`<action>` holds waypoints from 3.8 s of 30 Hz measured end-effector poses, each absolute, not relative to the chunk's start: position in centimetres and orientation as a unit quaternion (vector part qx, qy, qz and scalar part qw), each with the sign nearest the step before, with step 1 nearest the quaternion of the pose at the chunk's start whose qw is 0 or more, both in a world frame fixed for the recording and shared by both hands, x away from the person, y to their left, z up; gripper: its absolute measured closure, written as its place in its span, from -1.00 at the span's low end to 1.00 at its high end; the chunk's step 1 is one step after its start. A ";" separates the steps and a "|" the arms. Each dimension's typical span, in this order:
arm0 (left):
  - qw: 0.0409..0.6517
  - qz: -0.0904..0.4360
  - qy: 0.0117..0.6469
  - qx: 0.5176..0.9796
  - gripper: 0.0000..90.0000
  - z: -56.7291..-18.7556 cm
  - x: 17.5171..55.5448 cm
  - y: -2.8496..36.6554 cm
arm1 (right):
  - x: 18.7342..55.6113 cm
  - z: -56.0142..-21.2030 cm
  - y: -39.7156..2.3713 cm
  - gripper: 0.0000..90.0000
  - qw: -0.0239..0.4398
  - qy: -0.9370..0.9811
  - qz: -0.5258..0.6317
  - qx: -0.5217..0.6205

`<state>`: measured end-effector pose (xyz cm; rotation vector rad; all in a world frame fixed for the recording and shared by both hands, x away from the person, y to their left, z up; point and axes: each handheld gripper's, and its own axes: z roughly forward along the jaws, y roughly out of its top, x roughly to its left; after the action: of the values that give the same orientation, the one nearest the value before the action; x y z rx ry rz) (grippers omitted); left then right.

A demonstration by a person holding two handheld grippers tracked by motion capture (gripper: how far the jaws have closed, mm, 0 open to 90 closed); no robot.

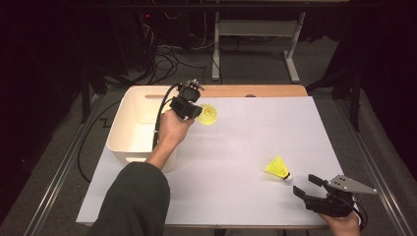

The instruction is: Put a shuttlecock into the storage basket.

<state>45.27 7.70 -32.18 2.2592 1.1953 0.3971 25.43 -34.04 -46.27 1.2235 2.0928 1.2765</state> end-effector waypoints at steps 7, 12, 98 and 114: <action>0.275 0.148 0.446 0.839 0.99 -31.8 45.2 8.1 | 25.4 -46.3 -34.0 -0.45 0.199 0.749 0.458 0.436; 0.278 0.150 0.445 0.838 0.99 -31.4 45.1 8.3 | 25.4 -46.3 -34.0 -0.45 0.198 0.748 0.458 0.436; 0.304 0.162 0.482 0.806 0.99 -28.9 44.0 14.6 | 25.4 -46.3 -34.0 -0.45 0.198 0.749 0.458 0.436; 0.304 0.170 0.492 0.798 0.99 -28.6 43.6 16.1 | 25.4 -46.3 -34.0 -0.45 0.199 0.750 0.457 0.435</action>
<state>43.60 16.15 -28.59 2.1151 1.3024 0.4496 25.44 -33.98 -46.26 1.2182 2.0974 1.2783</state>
